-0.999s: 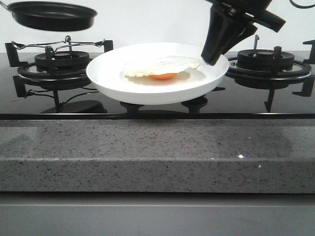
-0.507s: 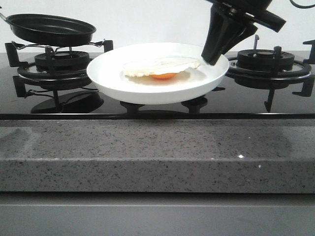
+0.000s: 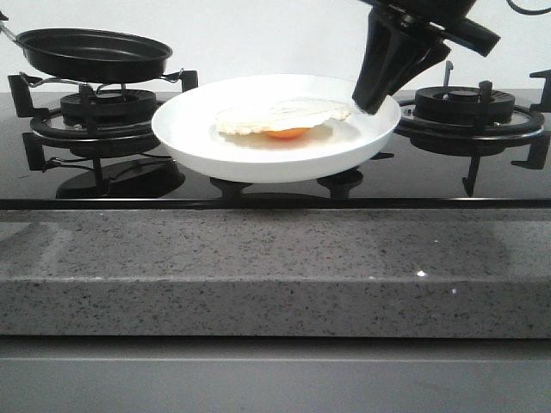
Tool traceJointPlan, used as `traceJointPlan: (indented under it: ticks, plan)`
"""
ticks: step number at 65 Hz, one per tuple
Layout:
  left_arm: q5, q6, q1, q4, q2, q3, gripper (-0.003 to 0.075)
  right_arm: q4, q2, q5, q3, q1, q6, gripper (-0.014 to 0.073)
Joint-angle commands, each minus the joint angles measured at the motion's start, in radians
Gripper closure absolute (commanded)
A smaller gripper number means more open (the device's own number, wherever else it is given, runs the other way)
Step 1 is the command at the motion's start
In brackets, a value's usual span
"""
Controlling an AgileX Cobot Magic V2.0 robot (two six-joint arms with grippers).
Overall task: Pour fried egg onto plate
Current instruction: 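Lower the empty frying pan back onto its burner with the left gripper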
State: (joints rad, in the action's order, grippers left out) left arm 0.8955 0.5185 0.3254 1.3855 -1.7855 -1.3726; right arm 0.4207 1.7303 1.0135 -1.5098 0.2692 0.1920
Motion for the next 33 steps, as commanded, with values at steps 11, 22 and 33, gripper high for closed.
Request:
traceJointPlan:
  ticks: [11,22,33]
  plan:
    - [0.017,0.032,-0.019,-0.033,0.050,-0.029,0.0511,0.041,-0.056,-0.029,-0.027,-0.002,0.007,0.0661]
    - [0.015,0.050,-0.019,-0.042,0.050,-0.029,0.0388,0.041,-0.056,-0.029,-0.027,-0.002,0.007,0.0661]
    - [0.039,0.050,-0.019,-0.058,0.050,-0.029,0.0237,0.041,-0.056,-0.029,-0.027,-0.002,0.007,0.0661]
